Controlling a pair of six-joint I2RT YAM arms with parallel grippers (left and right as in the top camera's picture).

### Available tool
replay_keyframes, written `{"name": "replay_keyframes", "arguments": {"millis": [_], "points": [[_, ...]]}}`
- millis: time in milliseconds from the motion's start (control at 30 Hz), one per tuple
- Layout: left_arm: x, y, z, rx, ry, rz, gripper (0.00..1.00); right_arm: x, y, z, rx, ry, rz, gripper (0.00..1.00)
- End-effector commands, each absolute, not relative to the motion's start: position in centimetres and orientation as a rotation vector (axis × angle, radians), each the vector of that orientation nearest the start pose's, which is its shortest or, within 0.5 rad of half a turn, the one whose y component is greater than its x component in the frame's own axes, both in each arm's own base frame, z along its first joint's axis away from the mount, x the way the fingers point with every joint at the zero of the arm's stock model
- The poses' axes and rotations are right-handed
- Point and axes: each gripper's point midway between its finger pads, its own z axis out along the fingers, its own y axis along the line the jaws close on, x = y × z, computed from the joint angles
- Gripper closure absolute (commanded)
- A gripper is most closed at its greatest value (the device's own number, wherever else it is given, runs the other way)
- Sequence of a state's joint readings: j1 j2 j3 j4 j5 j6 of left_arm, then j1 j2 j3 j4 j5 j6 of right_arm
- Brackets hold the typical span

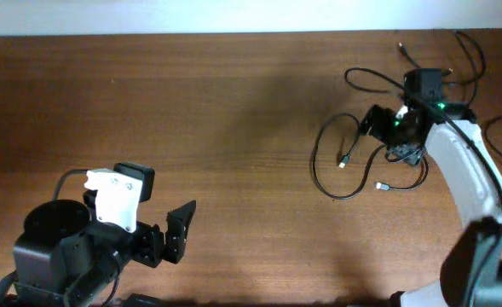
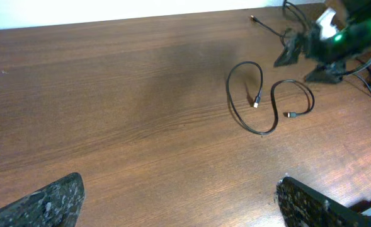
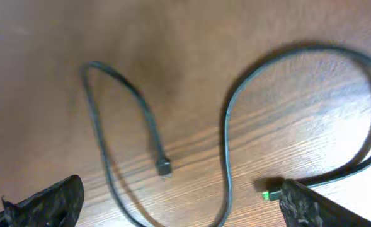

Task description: Untangle cables

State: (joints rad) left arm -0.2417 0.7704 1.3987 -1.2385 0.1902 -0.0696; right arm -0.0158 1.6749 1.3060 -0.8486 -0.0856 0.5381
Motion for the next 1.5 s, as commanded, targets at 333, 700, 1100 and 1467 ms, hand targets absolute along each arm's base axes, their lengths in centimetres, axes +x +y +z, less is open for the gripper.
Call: {"name": "replay_keyframes", "arguments": {"millis": [333, 700, 1100, 1467], "points": [[18.0, -7.6, 35.1, 0.284, 2.175, -0.377, 0.01, 34.2, -5.6, 3.4, 1.123, 2.826, -0.351, 0.01], [18.0, -7.6, 35.1, 0.284, 2.175, -0.377, 0.01, 34.7, -3.5, 2.3, 1.117, 2.845, -0.090, 0.02], [18.0, -7.6, 35.1, 0.284, 2.175, -0.377, 0.01, 34.4, -2.7, 1.7, 1.141, 2.767, 0.085, 0.02], [18.0, -7.6, 35.1, 0.284, 2.175, -0.377, 0.01, 35.9, -1.2, 6.6, 1.031, 2.742, 0.100, 0.01]]}}
